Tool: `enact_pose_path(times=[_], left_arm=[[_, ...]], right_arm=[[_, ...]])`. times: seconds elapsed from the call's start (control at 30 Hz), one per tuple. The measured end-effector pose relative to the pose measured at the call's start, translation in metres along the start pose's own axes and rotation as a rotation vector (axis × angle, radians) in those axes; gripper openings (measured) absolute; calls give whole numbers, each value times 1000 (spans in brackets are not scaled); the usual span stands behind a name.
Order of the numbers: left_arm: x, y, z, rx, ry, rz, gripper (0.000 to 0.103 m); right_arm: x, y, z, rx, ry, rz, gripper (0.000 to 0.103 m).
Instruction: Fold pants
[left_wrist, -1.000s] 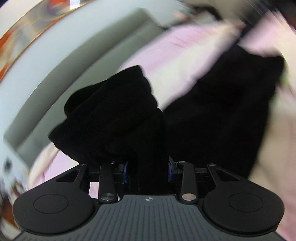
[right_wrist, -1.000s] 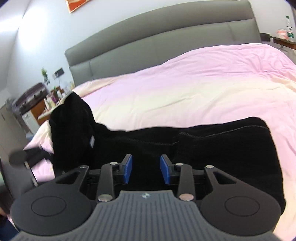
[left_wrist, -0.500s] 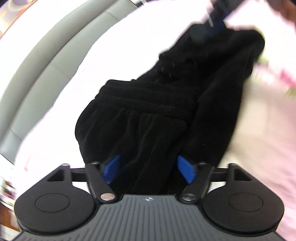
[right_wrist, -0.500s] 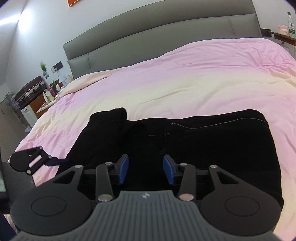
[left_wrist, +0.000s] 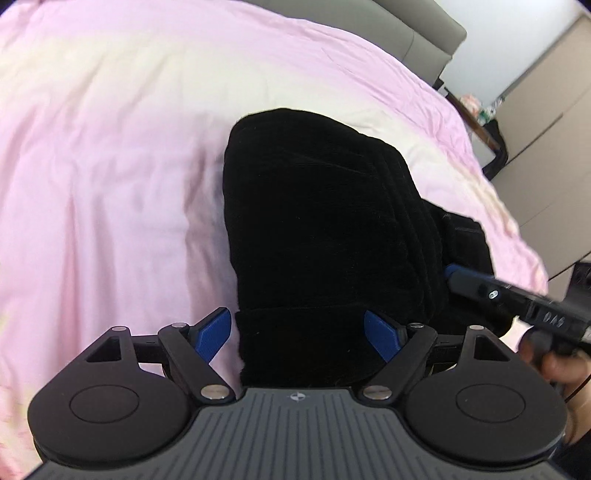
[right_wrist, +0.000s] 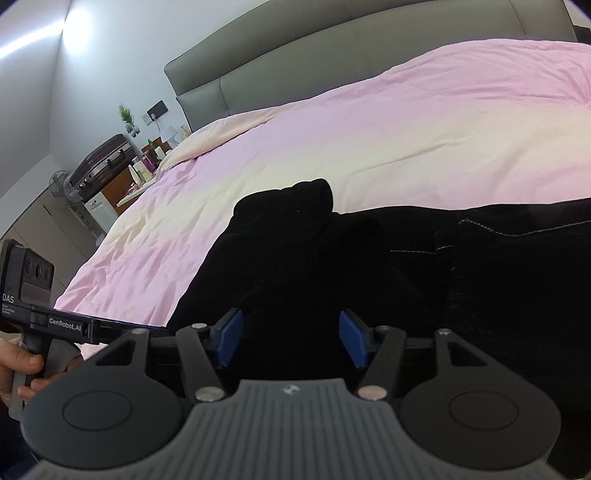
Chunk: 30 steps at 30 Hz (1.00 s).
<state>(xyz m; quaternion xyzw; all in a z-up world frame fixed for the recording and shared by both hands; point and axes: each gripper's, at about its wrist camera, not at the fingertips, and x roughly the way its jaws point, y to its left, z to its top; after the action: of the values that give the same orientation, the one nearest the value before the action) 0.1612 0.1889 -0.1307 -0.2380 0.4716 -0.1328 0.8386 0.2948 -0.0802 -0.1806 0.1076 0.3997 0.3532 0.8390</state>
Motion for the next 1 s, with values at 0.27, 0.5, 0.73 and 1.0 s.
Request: enact_pose_path(times=[0.27,0.5,0.73,1.0], left_arm=[[15,3,7,-21,-25,-21,96],[14,8,10,-57,-21,-32,96],[17,4,7,-40,-10,-9,96],[16,4,7,-35,-12,-14,95]], right_arm=[[42,-7,10,74,94,14,64],[39,-4,13,50,215,53,40],[40,-10,10,64,212,53,52],[63,-18,29,215,70,57,62]])
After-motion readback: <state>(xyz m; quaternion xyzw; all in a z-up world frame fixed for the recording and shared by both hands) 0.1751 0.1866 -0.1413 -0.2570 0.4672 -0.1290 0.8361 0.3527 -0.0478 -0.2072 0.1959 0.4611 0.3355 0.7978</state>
